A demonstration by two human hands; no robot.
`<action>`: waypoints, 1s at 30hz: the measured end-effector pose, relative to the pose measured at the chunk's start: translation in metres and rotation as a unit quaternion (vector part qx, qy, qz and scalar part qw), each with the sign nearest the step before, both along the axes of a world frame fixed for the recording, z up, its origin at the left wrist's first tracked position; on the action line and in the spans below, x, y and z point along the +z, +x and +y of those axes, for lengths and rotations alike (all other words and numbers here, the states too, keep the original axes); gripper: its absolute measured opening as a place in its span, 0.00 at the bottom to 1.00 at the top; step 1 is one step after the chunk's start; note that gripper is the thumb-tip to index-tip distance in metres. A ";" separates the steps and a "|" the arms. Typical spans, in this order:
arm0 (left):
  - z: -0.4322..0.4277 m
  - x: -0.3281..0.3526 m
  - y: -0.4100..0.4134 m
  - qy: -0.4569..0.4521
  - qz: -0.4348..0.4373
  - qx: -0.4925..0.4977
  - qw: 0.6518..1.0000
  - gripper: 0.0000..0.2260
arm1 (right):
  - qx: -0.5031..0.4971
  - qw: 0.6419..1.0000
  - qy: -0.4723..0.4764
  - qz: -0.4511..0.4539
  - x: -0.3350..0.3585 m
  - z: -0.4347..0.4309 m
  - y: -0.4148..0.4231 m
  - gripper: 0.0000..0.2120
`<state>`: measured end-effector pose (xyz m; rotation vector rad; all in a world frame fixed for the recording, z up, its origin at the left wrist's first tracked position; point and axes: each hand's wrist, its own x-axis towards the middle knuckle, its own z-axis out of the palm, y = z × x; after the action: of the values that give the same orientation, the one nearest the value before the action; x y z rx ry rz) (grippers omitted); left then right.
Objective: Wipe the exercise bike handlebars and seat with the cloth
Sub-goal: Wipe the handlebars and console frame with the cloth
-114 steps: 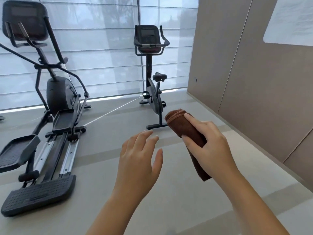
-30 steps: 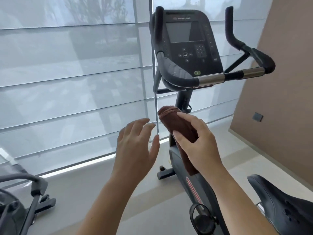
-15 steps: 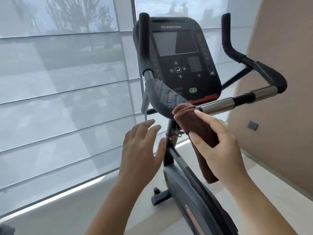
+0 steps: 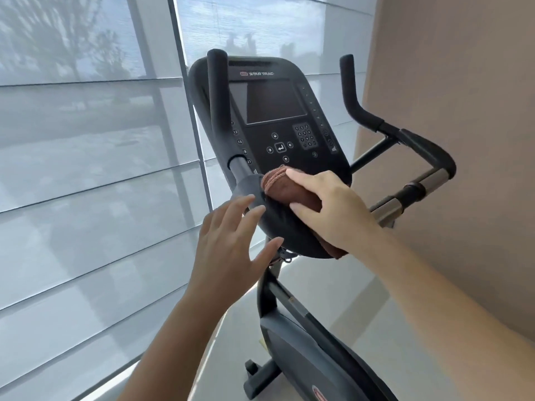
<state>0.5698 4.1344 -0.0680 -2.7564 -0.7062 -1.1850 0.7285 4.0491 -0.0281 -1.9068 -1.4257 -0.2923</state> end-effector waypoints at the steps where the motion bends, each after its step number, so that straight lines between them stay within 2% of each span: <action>1: 0.006 0.000 0.002 0.000 0.000 -0.010 1.000 0.22 | -0.008 0.999 -0.030 -0.014 -0.003 0.005 0.000 0.24; 3: 0.016 -0.002 0.006 -0.010 -0.017 -0.035 0.999 0.23 | -0.017 0.998 -0.052 -0.028 -0.005 0.008 0.000 0.24; 7: 0.027 -0.006 0.012 -0.033 -0.082 -0.084 0.993 0.24 | 0.016 1.000 -0.019 -0.013 -0.009 -0.005 0.005 0.21; 11: 0.034 -0.009 0.015 -0.012 -0.109 -0.110 0.988 0.23 | 0.008 1.000 0.006 -0.019 -0.012 -0.010 0.003 0.20; 18: 0.040 -0.008 0.017 -0.008 -0.112 -0.108 0.988 0.24 | 0.044 0.998 -0.045 0.029 0.017 0.045 0.008 0.20; 25: 0.041 -0.015 0.020 -0.017 -0.140 -0.117 0.983 0.25 | 0.040 0.999 -0.013 -0.028 -0.011 -0.016 0.013 0.21; 30: 0.042 -0.020 0.025 -0.009 -0.167 -0.122 0.978 0.25 | 0.042 0.998 -0.024 -0.025 0.007 0.027 0.010 0.21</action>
<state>0.5944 4.1768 -0.0882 -2.7473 -0.4048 -1.7255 0.7386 4.0761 -0.0208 -1.8832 -1.5557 -0.2695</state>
